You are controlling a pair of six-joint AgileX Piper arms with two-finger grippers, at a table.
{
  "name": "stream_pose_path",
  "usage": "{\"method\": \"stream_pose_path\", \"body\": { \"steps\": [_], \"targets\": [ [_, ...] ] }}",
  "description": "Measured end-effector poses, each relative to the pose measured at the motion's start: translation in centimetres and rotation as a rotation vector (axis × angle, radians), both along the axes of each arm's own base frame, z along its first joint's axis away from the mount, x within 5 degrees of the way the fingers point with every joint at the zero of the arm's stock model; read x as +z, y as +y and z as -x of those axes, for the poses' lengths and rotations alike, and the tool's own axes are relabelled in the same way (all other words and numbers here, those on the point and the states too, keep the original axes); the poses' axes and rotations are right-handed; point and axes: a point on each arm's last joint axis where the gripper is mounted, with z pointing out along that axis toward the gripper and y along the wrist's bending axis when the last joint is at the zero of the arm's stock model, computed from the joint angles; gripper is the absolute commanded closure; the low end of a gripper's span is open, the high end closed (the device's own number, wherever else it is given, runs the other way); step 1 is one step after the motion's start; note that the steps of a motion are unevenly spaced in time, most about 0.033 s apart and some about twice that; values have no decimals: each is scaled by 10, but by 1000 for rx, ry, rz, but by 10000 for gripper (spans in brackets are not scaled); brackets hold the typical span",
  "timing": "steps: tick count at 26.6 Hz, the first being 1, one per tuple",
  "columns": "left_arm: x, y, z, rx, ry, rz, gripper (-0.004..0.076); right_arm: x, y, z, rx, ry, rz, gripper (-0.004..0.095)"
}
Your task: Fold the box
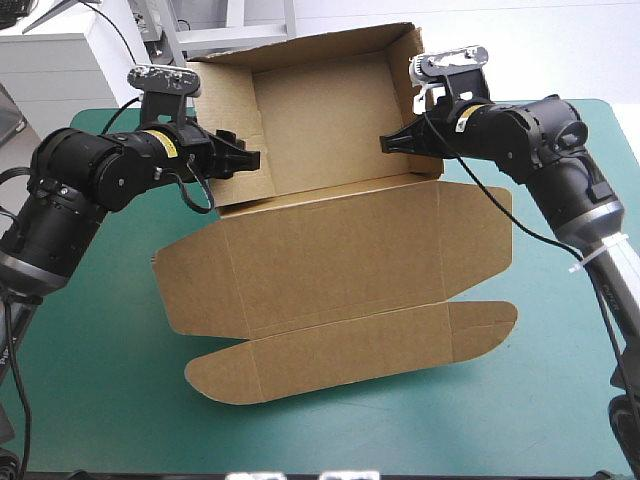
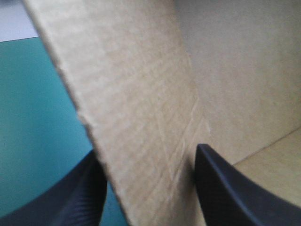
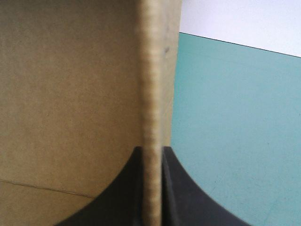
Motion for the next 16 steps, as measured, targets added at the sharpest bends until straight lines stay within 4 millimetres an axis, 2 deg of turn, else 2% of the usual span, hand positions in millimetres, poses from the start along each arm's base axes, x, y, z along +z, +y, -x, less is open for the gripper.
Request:
{"method": "stream_pose_path", "body": {
  "steps": [3,6,16],
  "targets": [
    [0,2,-1,19,-3,-8,640,0,0,0,0,0,1,923],
    [0,3,-1,30,-6,-17,722,0,0,0,6,-5,11,923],
    [-5,2,-4,32,26,-34,729,-5,-3,3,19,36,86,923]
  ]
}}
